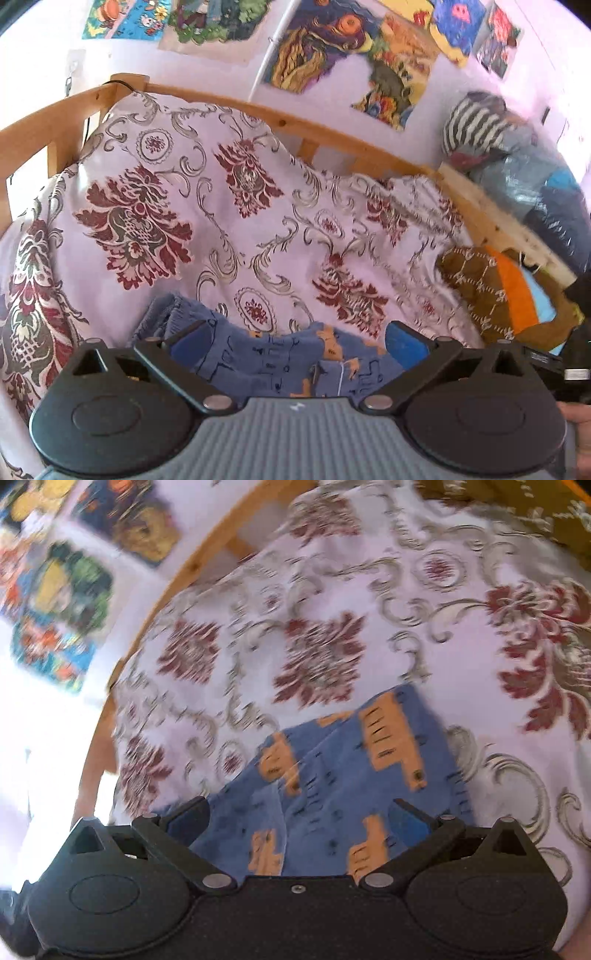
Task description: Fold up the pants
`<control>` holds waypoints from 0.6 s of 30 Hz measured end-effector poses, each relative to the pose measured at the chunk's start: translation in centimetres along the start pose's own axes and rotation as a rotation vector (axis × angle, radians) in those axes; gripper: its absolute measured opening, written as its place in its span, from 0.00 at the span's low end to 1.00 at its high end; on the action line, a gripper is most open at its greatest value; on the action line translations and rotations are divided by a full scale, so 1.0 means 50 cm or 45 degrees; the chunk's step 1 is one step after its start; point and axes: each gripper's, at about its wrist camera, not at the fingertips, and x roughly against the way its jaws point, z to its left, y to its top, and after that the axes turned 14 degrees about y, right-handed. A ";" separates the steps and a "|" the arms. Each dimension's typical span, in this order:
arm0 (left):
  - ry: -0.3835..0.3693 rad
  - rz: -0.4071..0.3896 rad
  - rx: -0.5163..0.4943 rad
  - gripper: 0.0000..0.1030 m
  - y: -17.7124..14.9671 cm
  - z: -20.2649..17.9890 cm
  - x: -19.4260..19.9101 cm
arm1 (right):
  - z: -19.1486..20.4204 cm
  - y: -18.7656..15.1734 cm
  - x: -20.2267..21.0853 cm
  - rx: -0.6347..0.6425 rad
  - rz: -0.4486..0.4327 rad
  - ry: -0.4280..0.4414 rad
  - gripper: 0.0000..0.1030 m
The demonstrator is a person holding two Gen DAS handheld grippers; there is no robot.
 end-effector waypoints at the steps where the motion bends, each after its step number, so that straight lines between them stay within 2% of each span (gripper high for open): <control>1: 0.000 -0.001 0.014 1.00 0.003 0.006 0.004 | 0.003 0.000 0.002 0.048 -0.016 -0.016 0.99; 5: 0.044 0.018 0.043 1.00 0.015 0.034 0.019 | 0.008 -0.012 0.008 0.275 -0.028 -0.071 1.00; 7: 0.092 0.050 0.009 1.00 0.018 0.050 0.024 | 0.009 -0.027 -0.001 0.390 0.002 -0.075 1.00; 12: 0.249 0.117 -0.278 1.00 0.016 0.073 0.008 | 0.021 -0.081 -0.053 0.619 0.122 -0.083 1.00; 15: 0.233 0.199 -0.433 1.00 0.004 0.076 -0.036 | 0.046 -0.113 -0.092 0.779 0.194 -0.056 0.99; 18: 0.193 0.282 -0.475 1.00 -0.013 0.083 -0.083 | 0.080 -0.148 -0.133 1.007 0.213 -0.090 0.99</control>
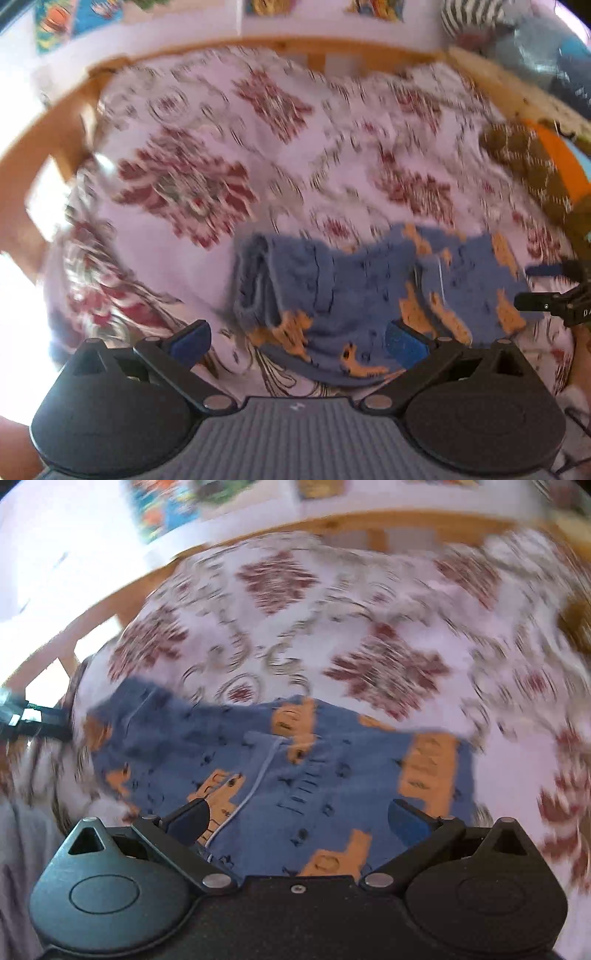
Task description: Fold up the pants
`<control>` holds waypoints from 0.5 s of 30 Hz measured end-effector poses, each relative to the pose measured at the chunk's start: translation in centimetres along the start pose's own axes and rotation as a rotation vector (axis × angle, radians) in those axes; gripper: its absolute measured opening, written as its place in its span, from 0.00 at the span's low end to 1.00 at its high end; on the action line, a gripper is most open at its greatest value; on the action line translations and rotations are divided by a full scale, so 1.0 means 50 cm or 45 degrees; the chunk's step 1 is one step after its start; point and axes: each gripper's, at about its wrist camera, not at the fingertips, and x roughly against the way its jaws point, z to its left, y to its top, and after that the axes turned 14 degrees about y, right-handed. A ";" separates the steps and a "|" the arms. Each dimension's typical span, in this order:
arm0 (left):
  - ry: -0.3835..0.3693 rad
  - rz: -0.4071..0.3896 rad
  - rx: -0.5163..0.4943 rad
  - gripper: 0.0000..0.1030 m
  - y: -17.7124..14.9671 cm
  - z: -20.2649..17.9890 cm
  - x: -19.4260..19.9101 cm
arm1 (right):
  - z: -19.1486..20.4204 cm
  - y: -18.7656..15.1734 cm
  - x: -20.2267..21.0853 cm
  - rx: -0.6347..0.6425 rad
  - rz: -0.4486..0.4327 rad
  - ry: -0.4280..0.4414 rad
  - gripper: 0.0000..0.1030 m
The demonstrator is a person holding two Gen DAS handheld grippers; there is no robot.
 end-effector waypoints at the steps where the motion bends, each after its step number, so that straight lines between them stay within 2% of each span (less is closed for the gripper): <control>1: -0.003 0.012 0.003 1.00 -0.002 0.001 -0.015 | 0.013 0.003 -0.013 0.065 0.003 -0.029 0.99; 5: -0.031 0.006 0.130 1.00 -0.012 0.025 -0.058 | 0.051 0.011 -0.086 0.298 0.054 -0.113 0.99; 8: -0.037 -0.024 0.256 0.89 -0.013 0.050 -0.073 | 0.061 0.010 -0.144 0.381 0.089 -0.135 0.99; 10: 0.027 -0.023 0.269 0.68 -0.010 0.054 -0.078 | 0.063 0.008 -0.181 0.413 0.112 -0.165 0.99; 11: 0.063 -0.025 0.256 0.62 -0.008 0.054 -0.079 | 0.060 0.010 -0.191 0.404 0.099 -0.174 0.99; 13: 0.127 -0.015 0.204 0.41 -0.004 0.047 -0.076 | 0.054 0.017 -0.203 0.349 0.093 -0.175 0.99; 14: 0.131 -0.017 0.187 0.36 -0.001 0.044 -0.072 | 0.053 0.020 -0.207 0.323 0.094 -0.170 0.99; 15: 0.094 -0.023 0.185 0.19 0.000 0.042 -0.067 | 0.052 0.020 -0.207 0.309 0.090 -0.169 0.99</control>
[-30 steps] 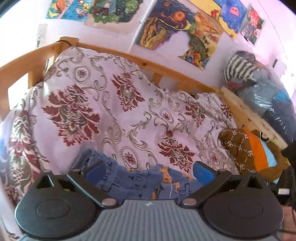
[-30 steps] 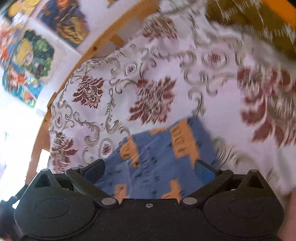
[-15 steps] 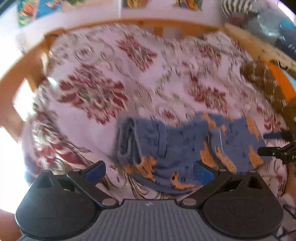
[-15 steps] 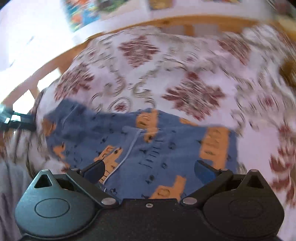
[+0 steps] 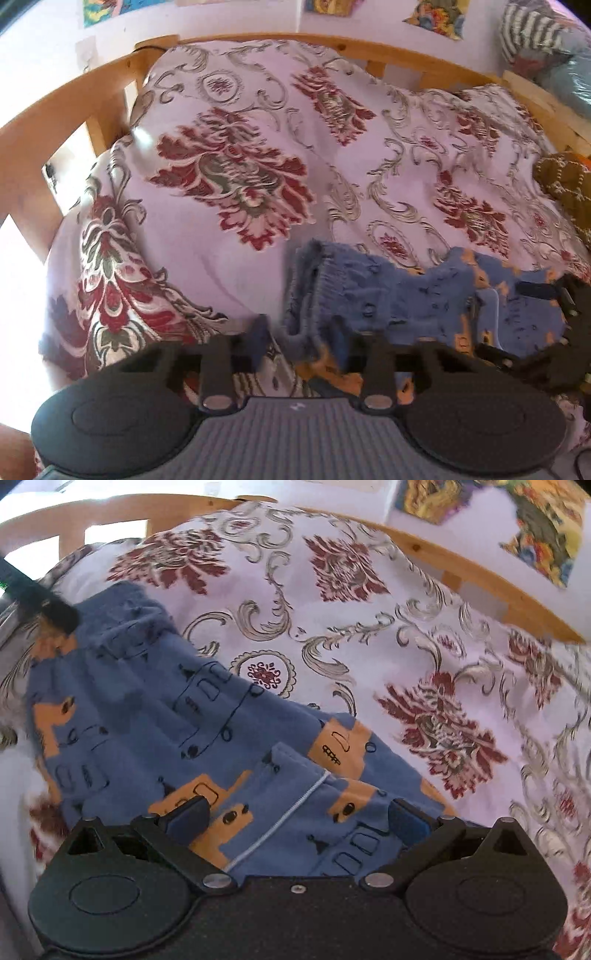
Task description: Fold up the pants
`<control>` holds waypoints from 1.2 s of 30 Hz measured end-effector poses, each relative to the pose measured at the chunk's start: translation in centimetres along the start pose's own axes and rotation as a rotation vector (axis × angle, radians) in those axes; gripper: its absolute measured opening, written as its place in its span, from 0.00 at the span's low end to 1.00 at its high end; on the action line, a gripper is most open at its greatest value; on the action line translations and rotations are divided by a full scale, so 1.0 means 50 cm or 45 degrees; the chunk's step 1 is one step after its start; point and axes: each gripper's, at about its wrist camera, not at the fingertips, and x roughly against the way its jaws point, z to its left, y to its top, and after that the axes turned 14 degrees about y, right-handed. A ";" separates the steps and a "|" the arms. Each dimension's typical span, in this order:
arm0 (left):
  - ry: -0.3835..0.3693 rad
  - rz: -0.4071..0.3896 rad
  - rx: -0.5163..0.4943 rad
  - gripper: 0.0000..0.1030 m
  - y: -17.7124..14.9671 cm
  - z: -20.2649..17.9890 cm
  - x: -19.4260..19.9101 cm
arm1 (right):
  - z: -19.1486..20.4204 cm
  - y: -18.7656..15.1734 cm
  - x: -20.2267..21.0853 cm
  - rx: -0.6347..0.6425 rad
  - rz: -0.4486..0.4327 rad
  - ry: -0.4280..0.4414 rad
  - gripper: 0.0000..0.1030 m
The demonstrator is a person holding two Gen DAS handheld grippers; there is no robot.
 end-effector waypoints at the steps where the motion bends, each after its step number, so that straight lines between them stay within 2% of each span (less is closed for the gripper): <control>1: -0.040 -0.002 0.016 0.19 0.001 -0.001 0.006 | 0.001 -0.002 0.004 -0.005 -0.014 0.001 0.99; 7: -0.026 -0.025 0.053 0.17 0.004 -0.020 0.040 | -0.016 0.001 0.056 -0.067 -0.167 0.009 0.99; 15: -0.027 -0.125 -0.022 0.16 0.022 -0.098 0.117 | -0.088 0.032 0.130 -0.230 -0.250 0.112 0.99; 19: -0.035 -0.167 -0.102 0.16 0.031 -0.182 0.152 | -0.169 0.038 0.173 -0.471 -0.267 0.291 0.99; 23: -0.008 -0.167 -0.190 0.16 0.030 -0.287 0.167 | -0.255 0.042 0.201 -0.748 -0.266 0.527 0.99; 26: 0.009 -0.193 -0.259 0.16 0.017 -0.372 0.182 | -0.294 0.043 0.211 -0.878 -0.243 0.673 0.99; 29: 0.024 -0.213 -0.310 0.16 0.001 -0.449 0.196 | -0.312 0.038 0.218 -0.936 -0.221 0.785 0.99; 31: 0.045 -0.230 -0.347 0.16 -0.011 -0.498 0.204 | -0.317 0.033 0.222 -0.940 -0.190 0.805 0.99; 34: 0.058 -0.242 -0.389 0.16 -0.025 -0.565 0.209 | -0.324 0.021 0.226 -0.915 -0.141 0.764 0.96; 36: 0.056 -0.247 -0.418 0.16 -0.038 -0.605 0.210 | -0.331 0.008 0.225 -0.905 -0.105 0.720 0.90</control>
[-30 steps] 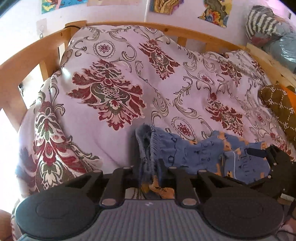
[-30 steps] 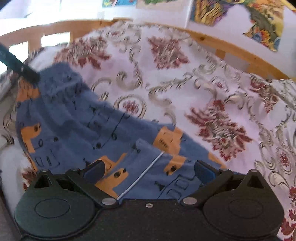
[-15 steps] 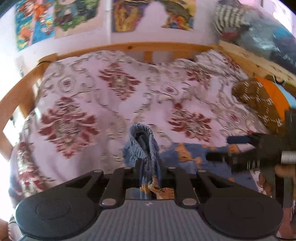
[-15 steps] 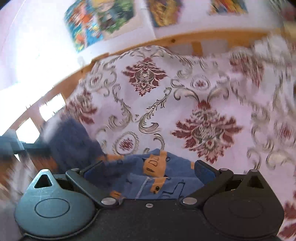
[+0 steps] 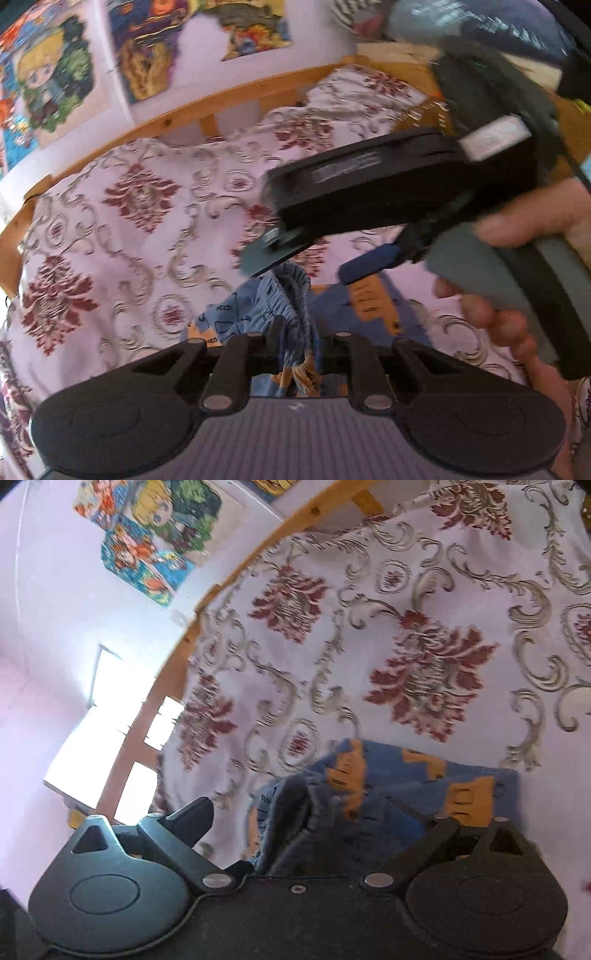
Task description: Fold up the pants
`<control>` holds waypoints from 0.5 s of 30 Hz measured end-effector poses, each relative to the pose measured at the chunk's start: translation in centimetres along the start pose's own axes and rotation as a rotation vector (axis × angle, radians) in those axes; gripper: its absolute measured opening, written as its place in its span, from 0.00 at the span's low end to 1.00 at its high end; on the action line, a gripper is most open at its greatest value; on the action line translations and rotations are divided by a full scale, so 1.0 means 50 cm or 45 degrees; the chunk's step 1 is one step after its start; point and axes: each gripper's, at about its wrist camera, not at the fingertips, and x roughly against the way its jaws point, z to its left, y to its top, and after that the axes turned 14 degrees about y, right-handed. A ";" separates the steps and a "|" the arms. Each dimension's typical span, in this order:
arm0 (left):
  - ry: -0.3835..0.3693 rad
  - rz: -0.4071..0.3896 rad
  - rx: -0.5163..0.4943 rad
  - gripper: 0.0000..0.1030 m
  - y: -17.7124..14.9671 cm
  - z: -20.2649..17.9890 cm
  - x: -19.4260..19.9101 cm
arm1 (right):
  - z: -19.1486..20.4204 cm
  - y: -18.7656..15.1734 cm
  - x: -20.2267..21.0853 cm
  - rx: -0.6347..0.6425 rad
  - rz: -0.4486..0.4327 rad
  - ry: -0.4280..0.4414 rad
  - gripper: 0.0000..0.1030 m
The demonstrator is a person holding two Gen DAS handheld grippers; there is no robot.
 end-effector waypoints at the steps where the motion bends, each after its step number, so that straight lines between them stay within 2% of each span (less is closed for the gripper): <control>1: 0.002 -0.007 -0.015 0.16 0.000 -0.018 0.002 | -0.009 -0.003 0.003 -0.001 0.007 -0.021 0.88; 4: 0.010 -0.021 -0.053 0.14 0.000 -0.066 0.005 | -0.035 -0.014 0.016 0.000 0.018 -0.083 0.64; 6: -0.006 -0.028 -0.065 0.12 0.001 -0.093 0.007 | -0.050 -0.020 0.024 -0.004 0.018 -0.109 0.40; 7: -0.009 -0.035 -0.074 0.13 0.002 -0.105 0.010 | -0.055 -0.024 0.029 -0.002 0.015 -0.107 0.35; 9: -0.010 -0.064 -0.101 0.13 0.004 -0.131 0.016 | -0.060 -0.028 0.037 0.015 0.015 -0.113 0.18; 11: -0.038 -0.063 -0.117 0.12 0.004 -0.148 0.011 | -0.066 -0.033 0.039 0.030 0.021 -0.147 0.19; 13: -0.031 -0.052 -0.130 0.12 -0.006 -0.154 0.008 | -0.070 -0.039 0.042 0.043 0.028 -0.158 0.25; 15: 0.003 -0.046 -0.149 0.13 -0.025 -0.149 0.004 | -0.080 -0.045 0.040 0.031 0.045 -0.163 0.58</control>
